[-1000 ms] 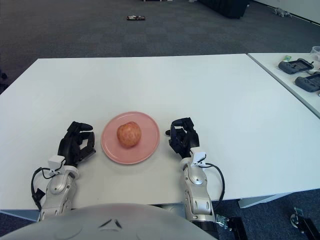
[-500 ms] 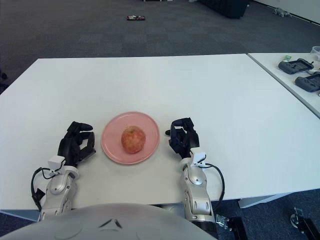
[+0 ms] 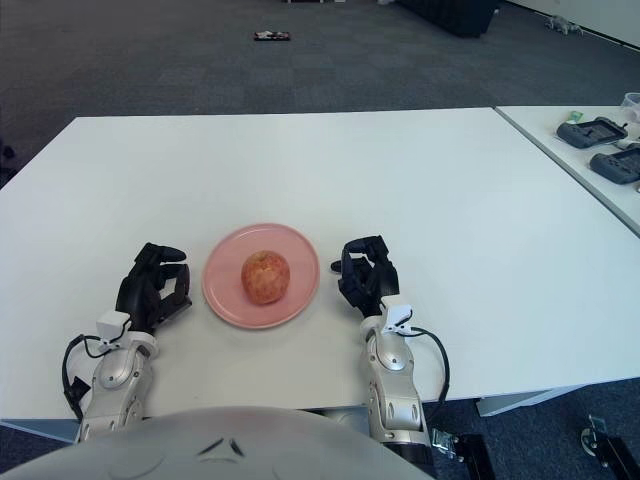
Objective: Put the apple into the plate.
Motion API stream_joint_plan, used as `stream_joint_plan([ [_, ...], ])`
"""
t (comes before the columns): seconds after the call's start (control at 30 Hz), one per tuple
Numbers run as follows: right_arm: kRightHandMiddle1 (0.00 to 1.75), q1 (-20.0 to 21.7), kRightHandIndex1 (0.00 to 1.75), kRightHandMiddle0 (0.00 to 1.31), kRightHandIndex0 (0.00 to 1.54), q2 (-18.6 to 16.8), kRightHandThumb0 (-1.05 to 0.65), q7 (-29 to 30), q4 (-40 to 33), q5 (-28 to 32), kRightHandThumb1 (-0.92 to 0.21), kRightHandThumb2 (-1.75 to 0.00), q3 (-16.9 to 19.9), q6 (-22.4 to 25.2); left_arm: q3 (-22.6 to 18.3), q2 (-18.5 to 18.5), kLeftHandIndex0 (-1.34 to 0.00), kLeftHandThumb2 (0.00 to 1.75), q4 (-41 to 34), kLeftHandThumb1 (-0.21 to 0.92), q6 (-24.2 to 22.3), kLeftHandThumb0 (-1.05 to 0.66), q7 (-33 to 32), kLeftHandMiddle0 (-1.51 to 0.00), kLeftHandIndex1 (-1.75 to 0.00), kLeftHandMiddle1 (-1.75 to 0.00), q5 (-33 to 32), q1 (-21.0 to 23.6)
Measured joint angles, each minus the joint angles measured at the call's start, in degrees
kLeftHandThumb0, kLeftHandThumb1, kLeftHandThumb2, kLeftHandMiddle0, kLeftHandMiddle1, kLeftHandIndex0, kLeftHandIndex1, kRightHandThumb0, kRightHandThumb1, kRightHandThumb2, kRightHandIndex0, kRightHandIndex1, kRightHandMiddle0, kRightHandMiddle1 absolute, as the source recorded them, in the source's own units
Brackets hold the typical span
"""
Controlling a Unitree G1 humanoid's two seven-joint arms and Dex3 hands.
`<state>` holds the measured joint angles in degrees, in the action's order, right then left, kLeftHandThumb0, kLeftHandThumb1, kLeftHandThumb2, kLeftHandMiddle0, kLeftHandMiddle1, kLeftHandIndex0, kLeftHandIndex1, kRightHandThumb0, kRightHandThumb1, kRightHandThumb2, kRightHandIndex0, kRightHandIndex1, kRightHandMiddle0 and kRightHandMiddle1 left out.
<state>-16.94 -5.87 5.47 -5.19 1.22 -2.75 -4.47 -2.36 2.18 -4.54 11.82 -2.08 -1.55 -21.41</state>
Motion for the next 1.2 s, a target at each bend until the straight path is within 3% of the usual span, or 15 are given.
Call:
stream_joint_plan([
  [1.2, 1.75, -0.2, 1.39, 0.28, 0.51, -0.1, -0.37, 0.0, -1.0, 0.4, -0.76, -0.76, 0.4, 1.2, -0.1, 0.1, -0.42, 1.02, 0.3, 0.56, 0.0, -0.41, 0.5, -0.66, -1.75, -1.7, -0.8, 0.4],
])
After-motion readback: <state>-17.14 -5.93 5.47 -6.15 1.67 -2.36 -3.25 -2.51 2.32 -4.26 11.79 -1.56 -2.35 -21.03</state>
